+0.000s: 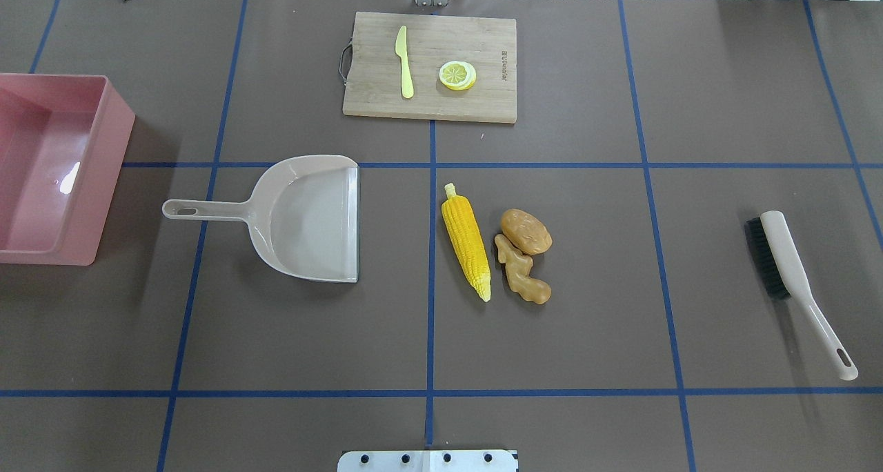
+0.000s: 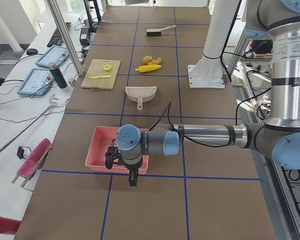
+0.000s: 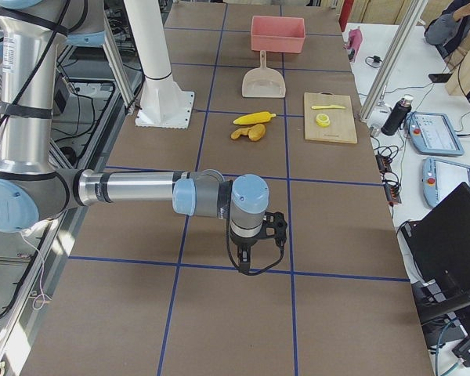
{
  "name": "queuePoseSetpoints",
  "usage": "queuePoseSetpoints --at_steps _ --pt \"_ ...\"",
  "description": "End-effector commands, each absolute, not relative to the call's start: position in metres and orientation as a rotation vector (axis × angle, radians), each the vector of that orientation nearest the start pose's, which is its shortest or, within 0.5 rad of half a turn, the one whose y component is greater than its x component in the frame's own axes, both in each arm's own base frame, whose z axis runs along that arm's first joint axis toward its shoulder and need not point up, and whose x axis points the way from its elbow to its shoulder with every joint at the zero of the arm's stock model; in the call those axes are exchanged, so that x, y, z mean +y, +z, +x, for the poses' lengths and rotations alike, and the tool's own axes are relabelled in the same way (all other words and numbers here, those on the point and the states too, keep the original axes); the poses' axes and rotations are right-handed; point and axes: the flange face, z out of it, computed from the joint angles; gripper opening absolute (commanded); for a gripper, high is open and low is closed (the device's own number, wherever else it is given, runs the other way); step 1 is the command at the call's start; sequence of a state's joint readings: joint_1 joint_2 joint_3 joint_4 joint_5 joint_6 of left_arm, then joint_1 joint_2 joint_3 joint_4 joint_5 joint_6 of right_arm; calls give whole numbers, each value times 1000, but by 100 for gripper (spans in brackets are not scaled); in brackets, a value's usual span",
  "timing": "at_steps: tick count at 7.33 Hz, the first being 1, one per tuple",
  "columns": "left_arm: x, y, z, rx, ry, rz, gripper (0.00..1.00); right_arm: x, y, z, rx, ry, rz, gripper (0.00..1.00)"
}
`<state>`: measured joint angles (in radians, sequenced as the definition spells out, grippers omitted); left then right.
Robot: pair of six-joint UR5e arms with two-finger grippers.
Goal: Sweep and dump trash into bin
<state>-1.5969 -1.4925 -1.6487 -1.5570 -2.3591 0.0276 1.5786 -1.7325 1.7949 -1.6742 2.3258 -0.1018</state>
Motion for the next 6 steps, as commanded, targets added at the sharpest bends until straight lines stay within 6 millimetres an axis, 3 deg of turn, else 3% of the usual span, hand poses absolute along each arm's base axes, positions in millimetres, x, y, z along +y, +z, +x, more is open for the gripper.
queuePoseSetpoints --at_steps 1,3,4,5,6 --pt "-459 655 -74 788 -1 12 99 -412 635 67 -765 -71 -3 100" --pt "-466 638 -74 787 4 16 99 -400 637 61 -831 -46 -27 100" --pt "-485 611 -70 785 21 15 99 -384 641 56 -859 -45 -48 100" --pt "-514 573 -53 778 57 4 99 -374 639 48 -858 -40 -69 100" --pt "-543 534 -21 777 130 30 100 -372 626 36 -854 -15 -91 99"
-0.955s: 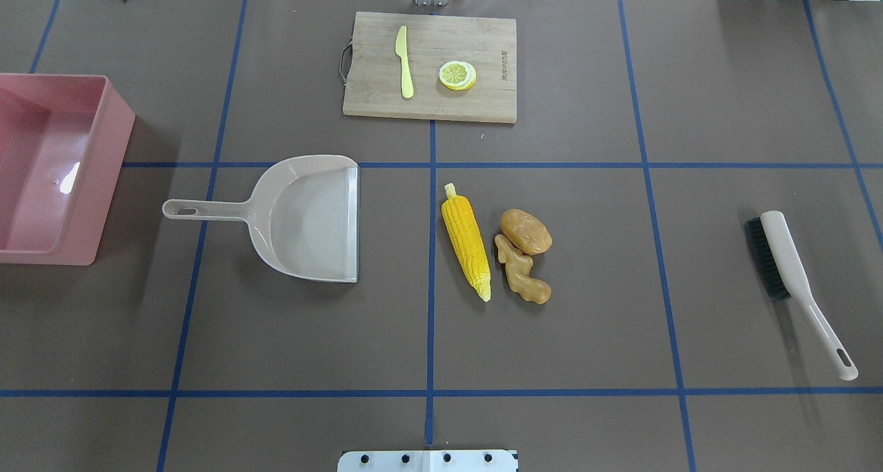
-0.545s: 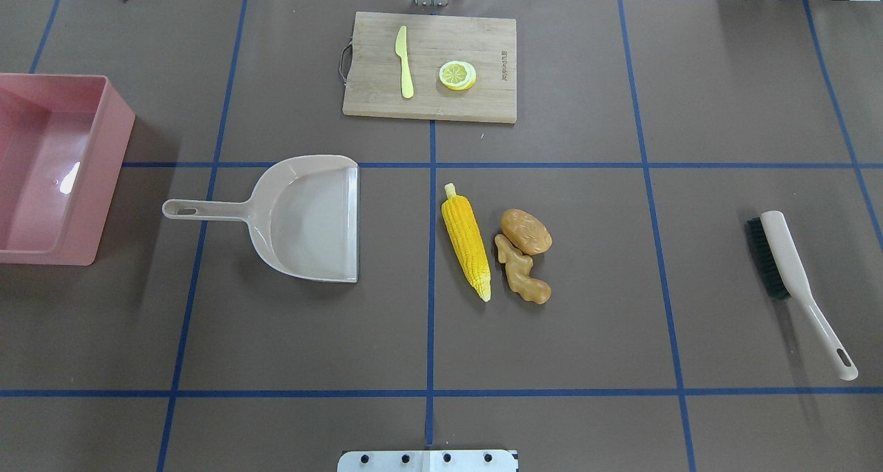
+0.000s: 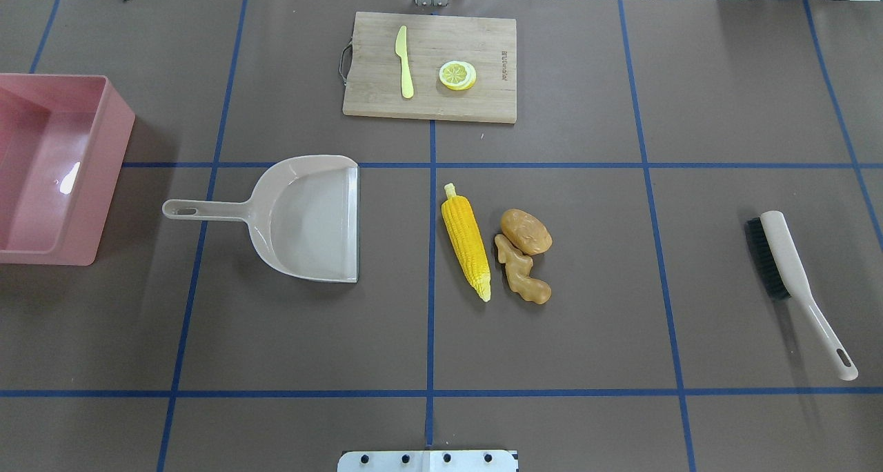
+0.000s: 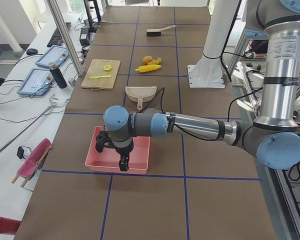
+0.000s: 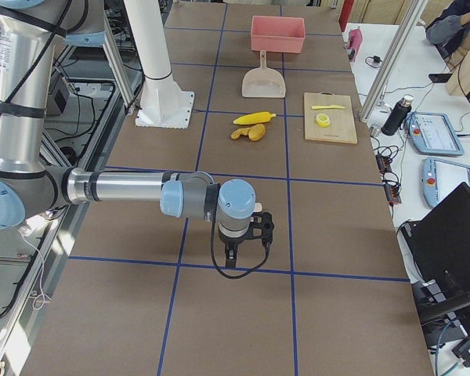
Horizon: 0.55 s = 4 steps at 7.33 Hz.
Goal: Sweep and dump trash into bin
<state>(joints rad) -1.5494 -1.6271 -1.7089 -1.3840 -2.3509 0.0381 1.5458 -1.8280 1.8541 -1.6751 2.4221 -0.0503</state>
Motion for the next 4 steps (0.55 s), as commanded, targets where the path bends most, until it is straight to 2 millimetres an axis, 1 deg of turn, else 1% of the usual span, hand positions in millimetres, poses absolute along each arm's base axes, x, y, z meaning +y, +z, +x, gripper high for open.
queuePoseSetpoints --at_steps 1,2,3,4 --pt "-557 506 24 780 223 43 100 -376 602 7 -848 -12 -120 99" --pt "-553 470 71 787 326 67 100 -372 578 -14 -844 -7 -137 99" --pt "-533 433 97 792 380 68 100 -364 561 -33 -841 0 -164 98" --pt "-522 414 104 769 418 91 100 -362 547 -73 -821 -11 -201 98"
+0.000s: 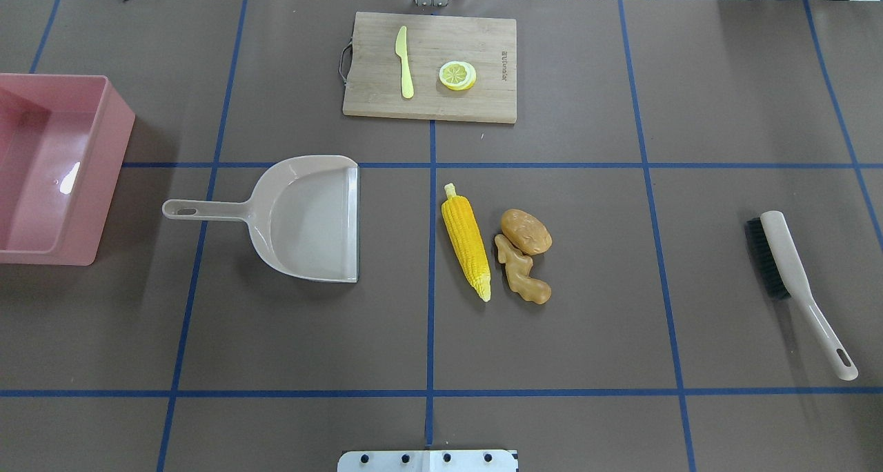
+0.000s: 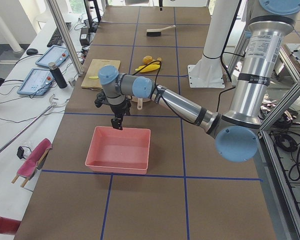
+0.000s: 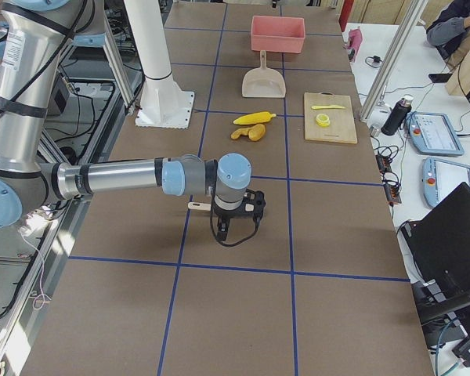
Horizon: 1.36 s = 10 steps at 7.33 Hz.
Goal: Sweep and dump trash into bin
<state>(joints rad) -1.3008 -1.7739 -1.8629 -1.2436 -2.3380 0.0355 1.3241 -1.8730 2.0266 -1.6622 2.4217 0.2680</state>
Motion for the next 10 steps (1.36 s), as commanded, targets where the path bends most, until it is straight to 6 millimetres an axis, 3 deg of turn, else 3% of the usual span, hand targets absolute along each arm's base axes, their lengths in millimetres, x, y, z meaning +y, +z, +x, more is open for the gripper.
queuePoseSetpoints --at_steps 1,2,3,5,6,7,8,9,10 --pt "-505 385 132 764 523 149 100 -354 543 -90 -825 -4 -191 98" --pt "-477 354 170 714 656 213 100 -336 551 -102 -829 -34 -201 96" --pt "-450 336 200 700 757 245 100 -322 555 -117 -824 -58 -229 96" --pt "-427 322 232 638 895 309 100 -310 568 -146 -775 -107 -282 98" --pt "-409 314 258 635 964 322 100 -308 574 -158 -765 -123 -305 97" --pt "-407 321 280 629 1019 328 100 -310 581 -167 -756 -135 -318 97" --pt "-426 348 303 586 1061 371 100 -315 589 -176 -741 -144 -320 97" --pt "-443 360 321 591 1121 503 100 -319 590 -181 -741 -148 -320 97" --pt "-452 386 330 617 1144 550 100 -319 591 -181 -740 -147 -321 94"
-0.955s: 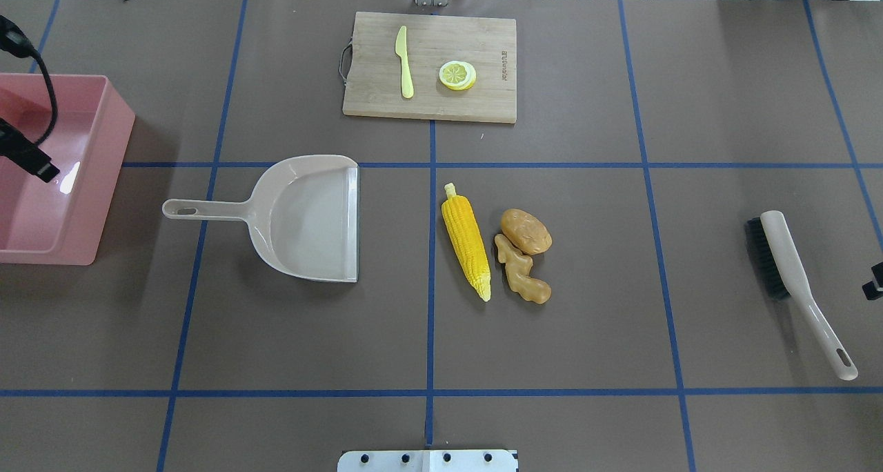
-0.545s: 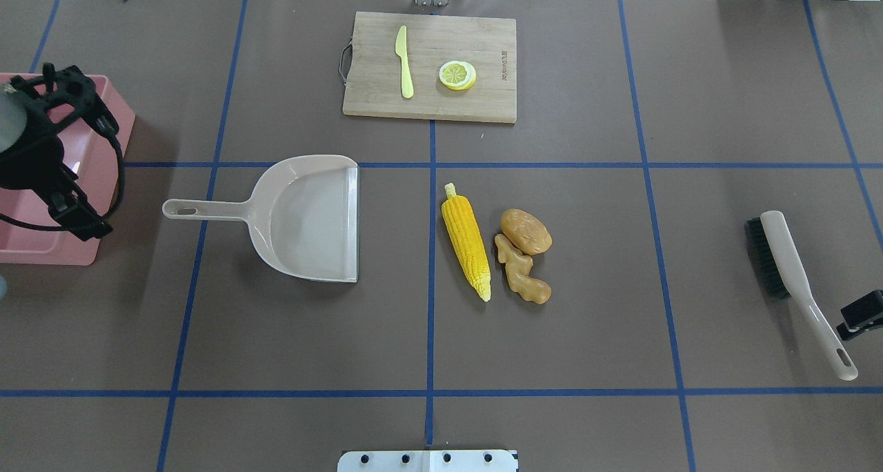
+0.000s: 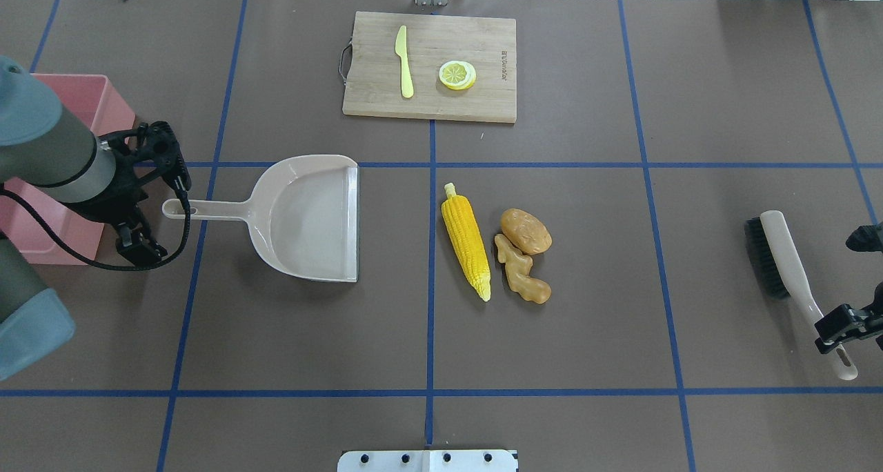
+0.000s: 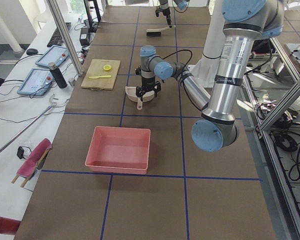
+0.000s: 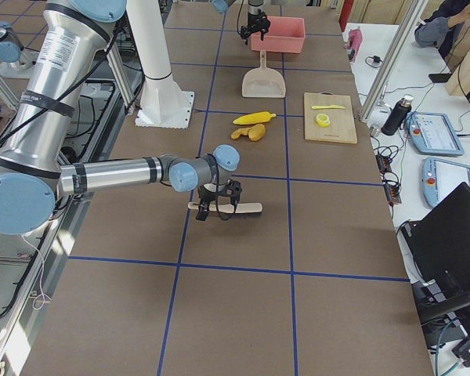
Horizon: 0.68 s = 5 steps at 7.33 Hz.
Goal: Sweep and dump trash into bin
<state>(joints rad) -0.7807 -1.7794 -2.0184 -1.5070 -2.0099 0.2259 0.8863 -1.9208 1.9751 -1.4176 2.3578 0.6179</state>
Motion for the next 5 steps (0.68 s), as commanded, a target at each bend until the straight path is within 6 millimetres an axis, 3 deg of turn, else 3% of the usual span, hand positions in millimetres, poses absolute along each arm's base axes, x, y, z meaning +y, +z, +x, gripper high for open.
queuePoseSetpoints --at_steps 1,3,5 --pt "-451 384 335 649 1181 559 99 -321 595 -183 -738 -145 -327 86" --pt "-454 385 347 656 1195 549 99 -328 602 -190 -738 -148 -329 70" --pt "-454 391 347 612 1348 582 99 -331 599 -194 -744 -153 -325 68"
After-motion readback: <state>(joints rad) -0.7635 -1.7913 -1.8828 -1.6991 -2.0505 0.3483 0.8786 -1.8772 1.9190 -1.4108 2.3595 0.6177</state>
